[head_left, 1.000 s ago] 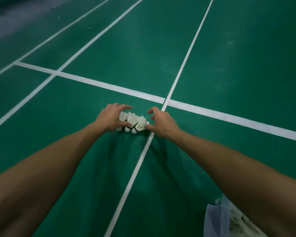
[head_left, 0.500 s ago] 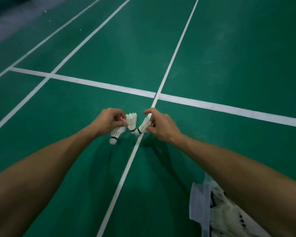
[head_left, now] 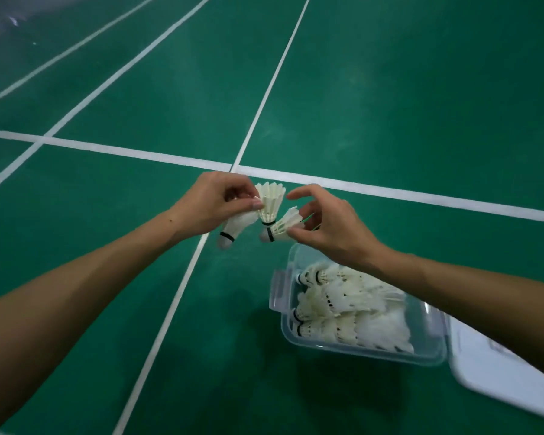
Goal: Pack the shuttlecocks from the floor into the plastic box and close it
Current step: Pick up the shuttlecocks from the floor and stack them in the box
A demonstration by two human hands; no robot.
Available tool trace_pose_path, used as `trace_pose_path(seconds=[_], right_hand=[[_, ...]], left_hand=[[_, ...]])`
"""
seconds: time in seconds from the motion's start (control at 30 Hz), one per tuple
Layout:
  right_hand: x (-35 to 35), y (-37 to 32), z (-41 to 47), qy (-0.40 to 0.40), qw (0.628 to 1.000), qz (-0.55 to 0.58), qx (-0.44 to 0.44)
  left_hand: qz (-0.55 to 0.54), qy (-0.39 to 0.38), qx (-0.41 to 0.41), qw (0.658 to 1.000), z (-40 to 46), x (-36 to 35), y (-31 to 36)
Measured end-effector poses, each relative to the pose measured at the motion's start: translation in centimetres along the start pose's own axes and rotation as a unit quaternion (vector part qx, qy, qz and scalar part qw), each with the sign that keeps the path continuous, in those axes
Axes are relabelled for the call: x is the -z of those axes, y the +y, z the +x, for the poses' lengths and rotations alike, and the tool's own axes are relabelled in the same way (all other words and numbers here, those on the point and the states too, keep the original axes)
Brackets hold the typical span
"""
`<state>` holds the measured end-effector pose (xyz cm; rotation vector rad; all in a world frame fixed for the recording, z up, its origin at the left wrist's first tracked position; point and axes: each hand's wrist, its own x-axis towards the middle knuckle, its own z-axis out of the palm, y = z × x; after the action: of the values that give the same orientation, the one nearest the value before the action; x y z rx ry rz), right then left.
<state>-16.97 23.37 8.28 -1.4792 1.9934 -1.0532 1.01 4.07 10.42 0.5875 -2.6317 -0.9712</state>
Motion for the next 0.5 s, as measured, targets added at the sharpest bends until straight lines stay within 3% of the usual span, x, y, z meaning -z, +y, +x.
trace_pose_path(seconds=[0.23, 0.5], right_hand=[[3.2, -0.3, -10.2, 0.057, 0.995, 0.013, -0.082], [-1.3, 2.3, -15.2, 0.003, 0.987, 0.000, -0.161]], left_hand=[[-0.055, -0.034, -0.060, 0.996, -2.6, -4.4, 4.6], [-0.068, -0.036, -0.075, 0.994, -3.5, -6.1, 4.6]])
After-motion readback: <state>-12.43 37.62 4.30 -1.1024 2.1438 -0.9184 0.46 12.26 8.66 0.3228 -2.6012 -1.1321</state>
